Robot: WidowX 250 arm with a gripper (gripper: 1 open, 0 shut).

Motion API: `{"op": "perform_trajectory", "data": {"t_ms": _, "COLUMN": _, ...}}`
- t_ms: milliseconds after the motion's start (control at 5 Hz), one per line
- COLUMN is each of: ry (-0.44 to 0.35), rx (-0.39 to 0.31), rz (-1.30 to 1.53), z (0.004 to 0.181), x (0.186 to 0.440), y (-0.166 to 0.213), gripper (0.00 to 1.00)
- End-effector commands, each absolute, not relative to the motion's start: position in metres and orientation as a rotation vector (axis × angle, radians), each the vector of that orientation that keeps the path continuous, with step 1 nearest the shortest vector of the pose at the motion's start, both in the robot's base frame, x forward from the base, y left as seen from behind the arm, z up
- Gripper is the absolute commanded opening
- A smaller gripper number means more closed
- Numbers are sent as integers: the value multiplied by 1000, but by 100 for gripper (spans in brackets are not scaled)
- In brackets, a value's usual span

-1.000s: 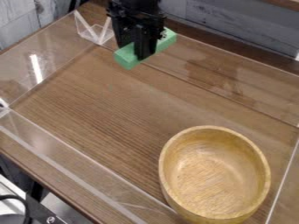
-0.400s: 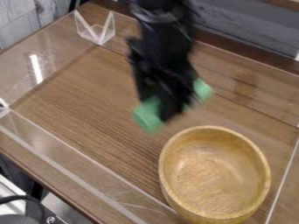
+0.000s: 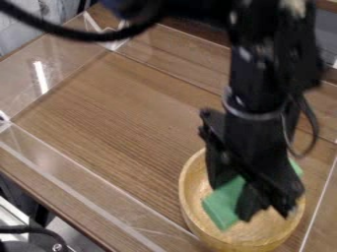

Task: Put the green block in the brown bowl

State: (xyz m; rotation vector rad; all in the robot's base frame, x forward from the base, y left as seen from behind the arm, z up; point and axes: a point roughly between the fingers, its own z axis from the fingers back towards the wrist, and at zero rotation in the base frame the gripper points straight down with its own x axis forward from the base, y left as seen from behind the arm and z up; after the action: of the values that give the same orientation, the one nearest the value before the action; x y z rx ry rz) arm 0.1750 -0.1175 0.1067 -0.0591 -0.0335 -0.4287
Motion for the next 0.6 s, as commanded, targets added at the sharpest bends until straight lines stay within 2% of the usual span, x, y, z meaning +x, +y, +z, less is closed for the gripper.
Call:
{"op": "perform_trajectory", "data": {"t_ms": 0, "ry": -67, "rx": -65, "rz": -367, "z": 112, "x": 178, "y": -108, "gripper": 0}}
{"op": "perform_trajectory", "data": {"t_ms": 400, "ry": -78, "rx": -78, "rz": -355, "z": 113, "x": 178, "y": -105, "gripper": 0}}
